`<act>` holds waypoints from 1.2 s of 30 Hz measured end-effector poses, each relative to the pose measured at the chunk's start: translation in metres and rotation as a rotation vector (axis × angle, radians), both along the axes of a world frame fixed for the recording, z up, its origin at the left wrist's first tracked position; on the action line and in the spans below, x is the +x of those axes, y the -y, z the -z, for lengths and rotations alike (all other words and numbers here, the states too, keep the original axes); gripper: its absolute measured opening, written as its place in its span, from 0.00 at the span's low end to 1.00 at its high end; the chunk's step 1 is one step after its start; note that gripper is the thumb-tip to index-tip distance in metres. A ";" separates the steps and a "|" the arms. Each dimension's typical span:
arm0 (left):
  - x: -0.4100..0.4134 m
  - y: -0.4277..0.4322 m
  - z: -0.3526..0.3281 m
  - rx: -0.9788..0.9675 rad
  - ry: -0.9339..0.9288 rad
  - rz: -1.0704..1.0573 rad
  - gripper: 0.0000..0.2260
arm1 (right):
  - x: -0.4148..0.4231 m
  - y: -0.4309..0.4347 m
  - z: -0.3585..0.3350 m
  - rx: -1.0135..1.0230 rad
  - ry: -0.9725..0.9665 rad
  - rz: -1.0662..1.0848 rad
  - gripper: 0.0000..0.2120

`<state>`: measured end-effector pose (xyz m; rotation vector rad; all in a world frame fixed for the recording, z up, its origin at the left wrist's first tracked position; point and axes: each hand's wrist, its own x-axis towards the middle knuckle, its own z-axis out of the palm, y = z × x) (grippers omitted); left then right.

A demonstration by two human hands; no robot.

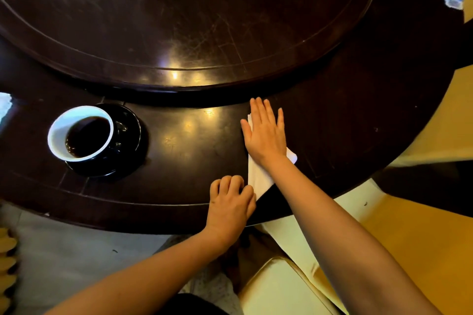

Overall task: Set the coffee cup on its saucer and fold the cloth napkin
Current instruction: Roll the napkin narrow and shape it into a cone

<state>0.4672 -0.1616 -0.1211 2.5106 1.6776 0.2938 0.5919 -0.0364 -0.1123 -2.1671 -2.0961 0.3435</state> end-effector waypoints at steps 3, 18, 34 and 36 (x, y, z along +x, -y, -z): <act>0.000 0.000 0.000 -0.022 0.009 -0.011 0.10 | 0.009 -0.005 -0.008 0.019 -0.095 0.116 0.27; -0.001 0.000 -0.001 -0.059 0.018 0.009 0.11 | 0.009 0.003 -0.001 -0.045 0.030 0.033 0.28; -0.004 -0.011 -0.028 -0.269 -0.019 0.048 0.13 | 0.061 0.020 -0.054 -0.483 -0.431 0.235 0.16; -0.004 -0.016 -0.038 -0.327 0.022 0.015 0.15 | 0.060 0.019 -0.062 -0.560 -0.514 0.314 0.15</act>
